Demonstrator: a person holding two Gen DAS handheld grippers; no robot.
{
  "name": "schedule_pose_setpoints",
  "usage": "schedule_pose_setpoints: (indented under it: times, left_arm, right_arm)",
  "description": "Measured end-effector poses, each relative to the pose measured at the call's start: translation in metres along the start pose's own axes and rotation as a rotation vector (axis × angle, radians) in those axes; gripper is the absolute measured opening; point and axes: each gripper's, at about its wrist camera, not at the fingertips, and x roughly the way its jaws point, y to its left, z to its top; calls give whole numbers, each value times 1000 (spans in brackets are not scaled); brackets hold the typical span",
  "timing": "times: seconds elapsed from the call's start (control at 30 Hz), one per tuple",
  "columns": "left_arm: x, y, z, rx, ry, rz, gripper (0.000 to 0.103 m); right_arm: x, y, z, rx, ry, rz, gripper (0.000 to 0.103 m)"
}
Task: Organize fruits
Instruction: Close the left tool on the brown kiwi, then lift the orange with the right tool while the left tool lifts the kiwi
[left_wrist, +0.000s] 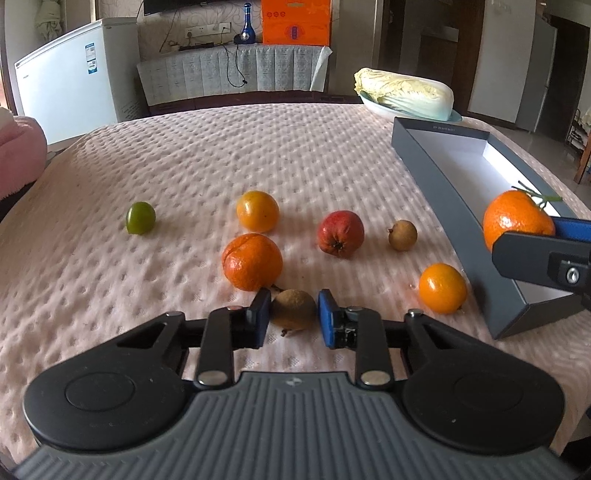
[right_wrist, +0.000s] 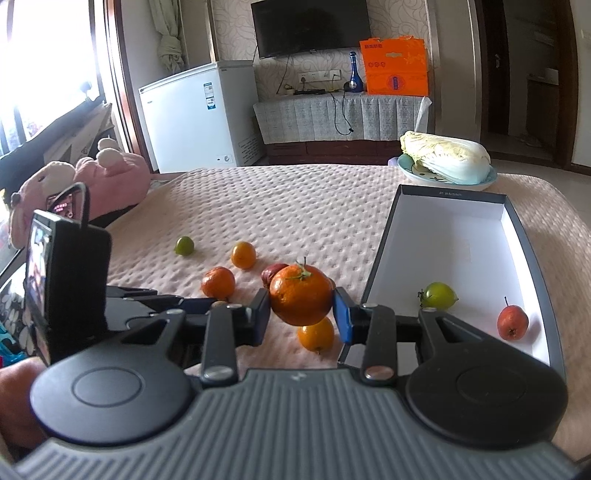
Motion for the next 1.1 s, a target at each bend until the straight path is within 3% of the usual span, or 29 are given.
schedule_pose_setpoints:
  times: [0.3,0.57,1.1]
  left_arm:
    - [2,-2,0,1,-11,7,34]
    - [-2,10,0,-43,-10,-30,31]
    - [-25,31,3,-51,-52,1,31]
  right_arm:
    - [3,0,0,-5,3,7,39]
    - [9,2,1,-2,9,9,39]
    - [20,9,1,9,19,18,39]
